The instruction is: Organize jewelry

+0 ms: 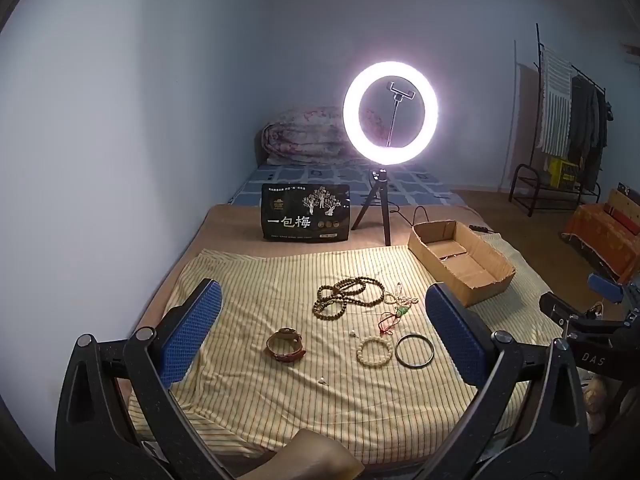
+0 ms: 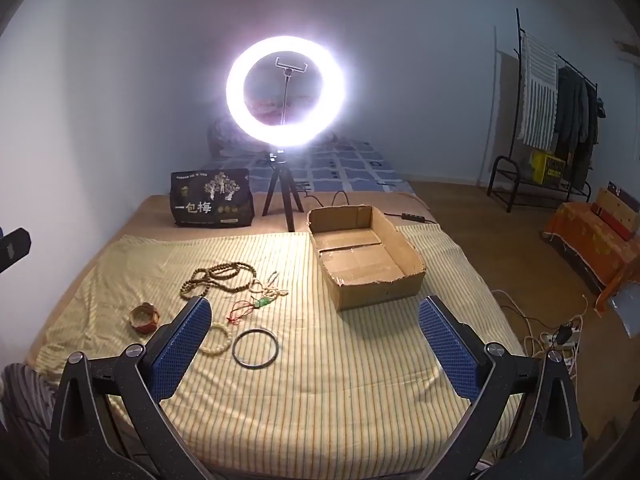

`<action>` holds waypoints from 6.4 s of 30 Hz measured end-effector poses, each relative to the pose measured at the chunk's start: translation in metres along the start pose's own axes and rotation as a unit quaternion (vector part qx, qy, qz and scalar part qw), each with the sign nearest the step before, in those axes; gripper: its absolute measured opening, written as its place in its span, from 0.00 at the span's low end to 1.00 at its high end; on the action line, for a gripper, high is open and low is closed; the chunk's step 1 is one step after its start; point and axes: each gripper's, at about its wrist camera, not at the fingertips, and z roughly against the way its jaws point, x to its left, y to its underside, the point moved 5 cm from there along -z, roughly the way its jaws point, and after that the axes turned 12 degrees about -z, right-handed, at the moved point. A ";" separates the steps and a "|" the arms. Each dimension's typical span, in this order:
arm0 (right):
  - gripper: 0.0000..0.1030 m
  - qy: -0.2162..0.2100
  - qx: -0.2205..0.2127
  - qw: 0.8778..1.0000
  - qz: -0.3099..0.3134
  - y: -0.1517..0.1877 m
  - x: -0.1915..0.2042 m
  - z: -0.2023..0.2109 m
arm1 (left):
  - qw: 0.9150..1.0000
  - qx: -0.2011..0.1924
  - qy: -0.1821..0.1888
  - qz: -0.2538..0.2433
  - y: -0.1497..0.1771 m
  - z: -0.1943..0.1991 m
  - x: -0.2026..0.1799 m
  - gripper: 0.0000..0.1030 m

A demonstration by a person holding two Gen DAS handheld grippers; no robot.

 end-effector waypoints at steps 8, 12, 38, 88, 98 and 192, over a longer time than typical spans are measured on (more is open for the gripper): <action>1.00 -0.001 -0.002 1.000 0.003 0.001 0.002 0.001 | 1.000 -0.004 0.000 -0.001 -0.003 0.002 -0.003 1.00; 1.00 0.001 -0.002 1.000 0.005 0.002 0.001 0.002 | 1.000 -0.005 0.004 0.004 -0.004 0.003 -0.001 1.00; 1.00 0.011 -0.009 1.000 0.008 -0.004 0.005 0.007 | 1.000 -0.005 0.000 0.004 -0.001 0.002 -0.001 1.00; 1.00 -0.025 0.018 0.999 0.028 -0.007 0.017 -0.049 | 0.998 0.057 0.002 0.026 0.015 -0.065 0.044 1.00; 1.00 -0.058 0.067 0.994 0.061 -0.009 0.046 -0.129 | 0.990 0.129 0.030 0.054 0.051 -0.127 0.070 0.94; 0.12 -0.142 0.089 0.984 0.060 -0.090 0.052 -0.197 | 0.956 0.198 0.189 0.110 0.028 -0.240 -0.003 0.07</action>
